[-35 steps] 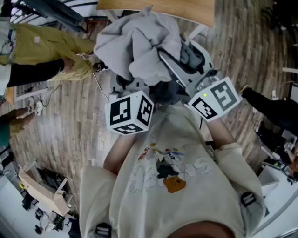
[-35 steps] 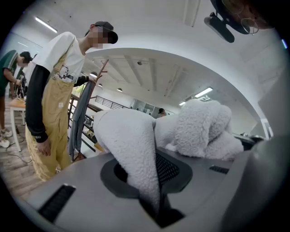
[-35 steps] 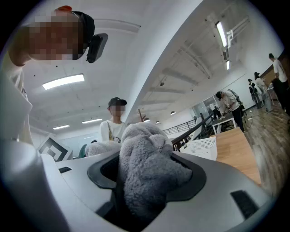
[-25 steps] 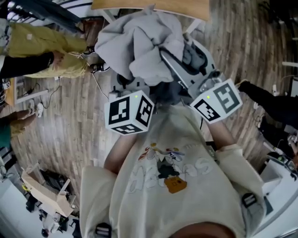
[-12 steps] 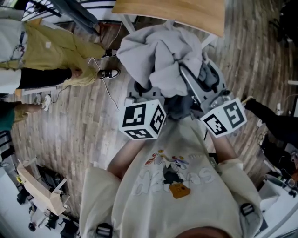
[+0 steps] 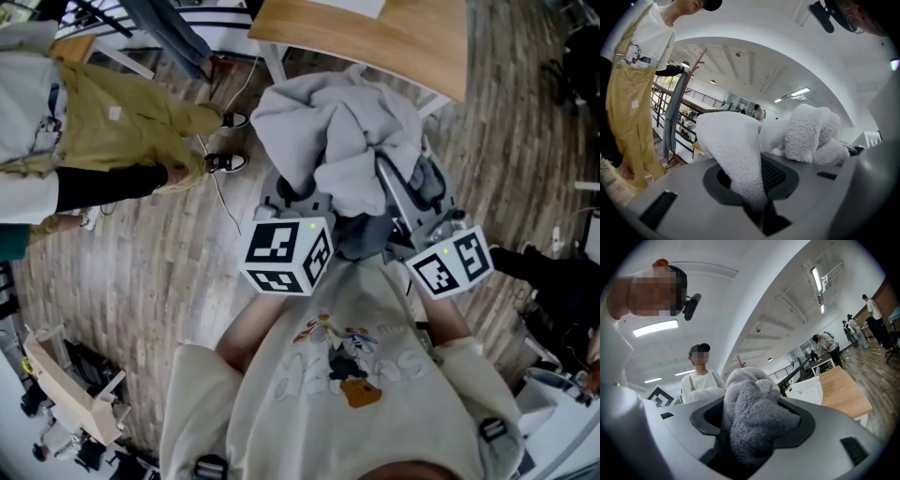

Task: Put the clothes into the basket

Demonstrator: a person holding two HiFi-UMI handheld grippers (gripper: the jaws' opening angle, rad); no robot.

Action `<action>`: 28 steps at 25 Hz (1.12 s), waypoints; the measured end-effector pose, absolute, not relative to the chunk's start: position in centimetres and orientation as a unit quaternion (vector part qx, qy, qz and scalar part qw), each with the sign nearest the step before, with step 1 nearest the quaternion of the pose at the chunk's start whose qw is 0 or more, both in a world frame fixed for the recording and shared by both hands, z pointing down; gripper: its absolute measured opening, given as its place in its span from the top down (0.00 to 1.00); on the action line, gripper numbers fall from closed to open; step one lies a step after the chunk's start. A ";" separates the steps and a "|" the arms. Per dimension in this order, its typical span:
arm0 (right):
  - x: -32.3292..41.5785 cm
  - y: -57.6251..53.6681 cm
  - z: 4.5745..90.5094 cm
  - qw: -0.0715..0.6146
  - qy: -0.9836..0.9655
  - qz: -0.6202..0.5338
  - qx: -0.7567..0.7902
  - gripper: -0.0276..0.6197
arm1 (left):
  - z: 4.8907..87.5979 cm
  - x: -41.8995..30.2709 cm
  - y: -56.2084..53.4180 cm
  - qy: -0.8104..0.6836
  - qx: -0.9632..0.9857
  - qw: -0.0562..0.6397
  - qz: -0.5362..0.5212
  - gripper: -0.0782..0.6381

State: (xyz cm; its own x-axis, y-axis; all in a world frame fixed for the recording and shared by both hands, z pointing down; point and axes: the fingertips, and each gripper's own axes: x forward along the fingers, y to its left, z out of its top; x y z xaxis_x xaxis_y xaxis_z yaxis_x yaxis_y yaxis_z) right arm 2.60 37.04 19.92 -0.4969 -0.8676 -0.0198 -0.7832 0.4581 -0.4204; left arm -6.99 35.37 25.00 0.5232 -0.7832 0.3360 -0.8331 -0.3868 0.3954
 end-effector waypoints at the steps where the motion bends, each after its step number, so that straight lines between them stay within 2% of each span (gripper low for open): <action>1: 2.4 37.1 19.7 0.122 0.842 -0.181 -0.493 0.53 | 24.8 -7.2 35.3 -0.479 0.837 0.262 0.045 0.80; 15: 1.2 34.4 18.1 0.143 0.831 -0.169 -0.511 0.53 | 23.0 -8.2 31.6 -0.444 0.861 0.246 0.031 0.79; 28: 3.5 27.2 18.8 0.147 0.833 -0.177 -0.503 0.53 | 23.5 -6.1 24.7 -0.452 0.857 0.244 0.041 0.79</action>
State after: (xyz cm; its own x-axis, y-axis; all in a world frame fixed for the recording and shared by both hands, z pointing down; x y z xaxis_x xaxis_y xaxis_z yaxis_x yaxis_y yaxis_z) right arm 3.47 27.24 18.82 -0.4501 -0.8904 -0.0671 -0.7864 0.4309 -0.4427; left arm -6.07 24.66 23.53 0.5884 -0.7545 0.2908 -0.7944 -0.4724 0.3817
